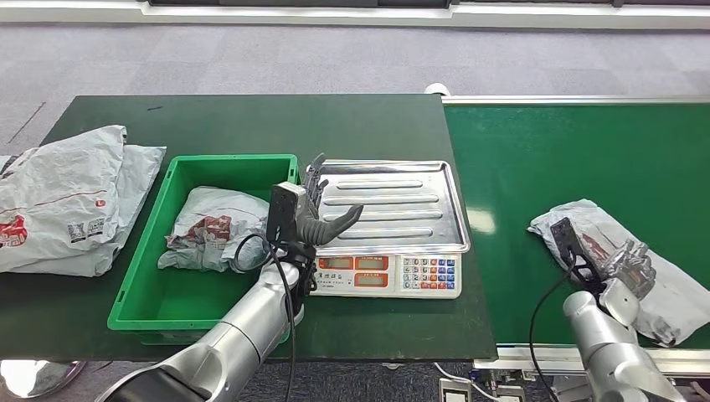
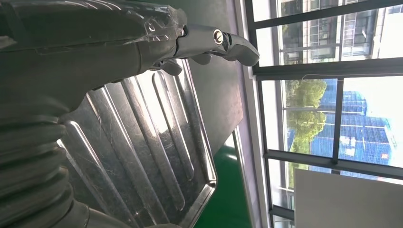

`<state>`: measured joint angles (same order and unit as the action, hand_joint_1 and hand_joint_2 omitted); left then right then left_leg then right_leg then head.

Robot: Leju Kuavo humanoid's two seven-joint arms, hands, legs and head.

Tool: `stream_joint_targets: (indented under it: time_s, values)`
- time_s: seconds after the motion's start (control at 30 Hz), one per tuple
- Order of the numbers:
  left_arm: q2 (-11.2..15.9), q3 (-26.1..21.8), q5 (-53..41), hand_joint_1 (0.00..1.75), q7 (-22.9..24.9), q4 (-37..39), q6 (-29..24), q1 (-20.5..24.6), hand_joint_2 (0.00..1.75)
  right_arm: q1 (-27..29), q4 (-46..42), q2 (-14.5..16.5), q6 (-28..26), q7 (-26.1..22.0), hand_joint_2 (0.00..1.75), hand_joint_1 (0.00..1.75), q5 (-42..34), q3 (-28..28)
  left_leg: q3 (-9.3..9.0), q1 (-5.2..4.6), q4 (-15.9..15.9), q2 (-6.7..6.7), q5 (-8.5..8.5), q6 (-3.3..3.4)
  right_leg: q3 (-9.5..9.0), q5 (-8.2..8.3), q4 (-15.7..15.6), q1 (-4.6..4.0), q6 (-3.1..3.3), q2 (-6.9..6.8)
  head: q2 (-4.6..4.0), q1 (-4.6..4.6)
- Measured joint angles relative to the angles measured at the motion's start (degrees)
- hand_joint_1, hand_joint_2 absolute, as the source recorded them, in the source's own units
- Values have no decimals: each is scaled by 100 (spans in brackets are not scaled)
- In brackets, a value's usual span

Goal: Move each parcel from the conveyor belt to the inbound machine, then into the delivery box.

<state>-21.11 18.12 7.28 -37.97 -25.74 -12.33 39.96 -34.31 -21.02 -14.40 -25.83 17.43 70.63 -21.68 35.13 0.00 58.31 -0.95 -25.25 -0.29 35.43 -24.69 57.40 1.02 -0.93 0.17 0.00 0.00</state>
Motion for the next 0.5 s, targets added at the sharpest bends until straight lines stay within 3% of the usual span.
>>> stream_joint_targets:
  time_s: [0.2,0.5]
  values:
    - [-5,0,105,0,3,35,4,16,175,-176,129,14,312,183,175,0,18,0,-1,0,0,0,0,0,-1,0,0,0,0,-1,0,0]
    - [-11,0,124,0,3,61,4,21,175,-218,229,19,360,194,175,0,14,0,-2,0,0,-1,0,0,-2,0,0,0,0,-1,0,0]
